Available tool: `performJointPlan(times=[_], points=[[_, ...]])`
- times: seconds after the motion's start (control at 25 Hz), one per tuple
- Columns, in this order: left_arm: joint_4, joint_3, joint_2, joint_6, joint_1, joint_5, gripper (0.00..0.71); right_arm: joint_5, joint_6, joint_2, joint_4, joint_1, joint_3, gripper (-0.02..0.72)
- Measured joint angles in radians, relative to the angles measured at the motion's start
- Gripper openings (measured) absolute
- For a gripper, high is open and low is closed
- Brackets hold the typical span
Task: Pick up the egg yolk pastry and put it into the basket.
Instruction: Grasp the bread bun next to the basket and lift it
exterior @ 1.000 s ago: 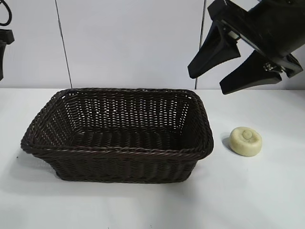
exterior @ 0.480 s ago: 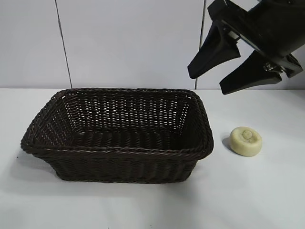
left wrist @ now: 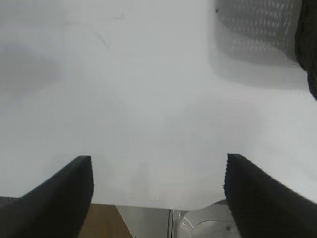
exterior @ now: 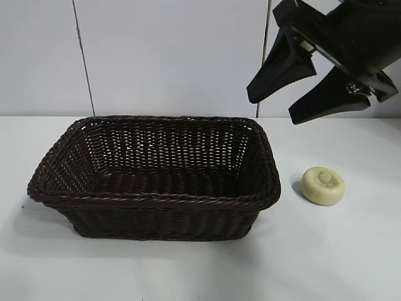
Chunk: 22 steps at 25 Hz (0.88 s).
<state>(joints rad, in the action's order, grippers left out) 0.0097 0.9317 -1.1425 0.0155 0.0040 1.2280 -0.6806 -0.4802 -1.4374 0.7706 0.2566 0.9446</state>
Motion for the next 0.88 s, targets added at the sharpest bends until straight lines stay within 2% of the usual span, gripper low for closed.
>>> performJointPlan(times=[0.32, 0.48, 0.68, 0.88], points=[[0.000, -0.281, 0.411, -0.003, 0.000, -0.047, 0.539, -0.001, 0.000, 0.000, 0.000, 0.000, 0.000, 0.497], [0.000, -0.383, 0.598, -0.003, 0.000, -0.070, 0.539, -0.001, 0.000, 0.000, 0.000, 0.000, 0.000, 0.497], [0.000, -0.447, 0.762, -0.003, 0.000, -0.104, 0.539, -0.001, 0.000, 0.000, 0.000, 0.000, 0.000, 0.497], [-0.001, -0.447, 0.803, -0.004, 0.000, -0.109, 0.539, -0.001, 0.000, 0.000, 0.000, 0.000, 0.000, 0.497]])
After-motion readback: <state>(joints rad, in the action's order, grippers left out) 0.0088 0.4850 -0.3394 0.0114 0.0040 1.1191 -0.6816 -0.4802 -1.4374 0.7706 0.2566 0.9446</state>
